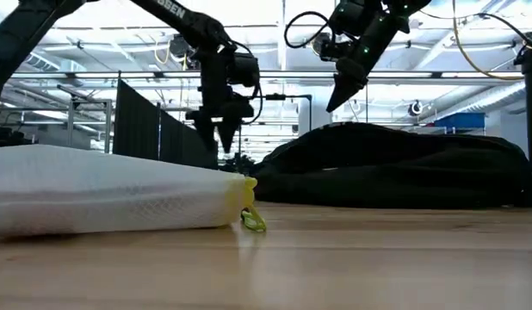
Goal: Unpack backpack
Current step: Put the cellphone into the black backpack
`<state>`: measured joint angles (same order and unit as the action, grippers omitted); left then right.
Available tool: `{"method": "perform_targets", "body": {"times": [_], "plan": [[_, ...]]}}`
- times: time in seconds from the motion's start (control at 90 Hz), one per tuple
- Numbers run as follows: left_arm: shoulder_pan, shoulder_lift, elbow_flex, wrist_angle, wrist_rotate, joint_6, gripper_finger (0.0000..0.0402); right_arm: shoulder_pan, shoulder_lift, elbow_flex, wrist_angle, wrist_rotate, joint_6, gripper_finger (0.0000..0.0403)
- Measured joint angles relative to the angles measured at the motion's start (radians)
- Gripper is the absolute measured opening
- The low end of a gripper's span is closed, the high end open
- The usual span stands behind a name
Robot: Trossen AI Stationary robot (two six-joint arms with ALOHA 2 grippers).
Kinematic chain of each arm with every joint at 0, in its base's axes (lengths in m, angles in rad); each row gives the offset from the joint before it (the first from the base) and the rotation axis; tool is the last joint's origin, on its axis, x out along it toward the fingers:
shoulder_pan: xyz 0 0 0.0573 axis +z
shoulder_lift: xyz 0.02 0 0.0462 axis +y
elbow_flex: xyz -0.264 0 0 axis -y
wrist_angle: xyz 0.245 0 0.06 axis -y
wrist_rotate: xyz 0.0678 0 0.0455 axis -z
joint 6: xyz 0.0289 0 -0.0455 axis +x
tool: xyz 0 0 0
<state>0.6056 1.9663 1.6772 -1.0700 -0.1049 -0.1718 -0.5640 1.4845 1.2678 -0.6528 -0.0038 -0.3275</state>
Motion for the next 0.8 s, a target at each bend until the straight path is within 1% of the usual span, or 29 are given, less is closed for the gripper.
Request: {"method": "perform_targets", "body": {"times": [0.178,0.244,0.311,0.467,0.578,0.667,0.8], "plan": [[-0.003,0.0,0.0,0.024,0.007,0.12,0.0258,0.0,0.0,0.0,0.031,-0.001,-0.003,0.0],[0.001,0.0,0.0,0.028,0.007,0.126,0.0258,0.0,0.0,0.0,0.033,-0.001,-0.003,0.0],[0.002,0.0,0.0,-0.003,0.007,0.14,0.0258,0.0,0.0,0.0,0.038,-0.001,-0.003,0.0],[-0.01,0.0,0.0,-0.049,0.007,0.242,0.0266,0.0,0.0,0.0,0.038,-0.001,-0.007,0.0],[-0.031,0.0,0.0,-0.03,0.007,0.331,0.029,0.0,0.0,0.0,0.037,-0.001,-0.007,0.0],[-0.052,0.0,0.0,-0.024,0.022,0.387,0.0321,0.0,0.0,0.0,0.035,-0.001,-0.007,0.0],[-0.067,0.0,0.0,-0.021,0.058,0.385,0.0379,0.0,0.0,0.0,0.033,-0.001,-0.007,0.0]]}}
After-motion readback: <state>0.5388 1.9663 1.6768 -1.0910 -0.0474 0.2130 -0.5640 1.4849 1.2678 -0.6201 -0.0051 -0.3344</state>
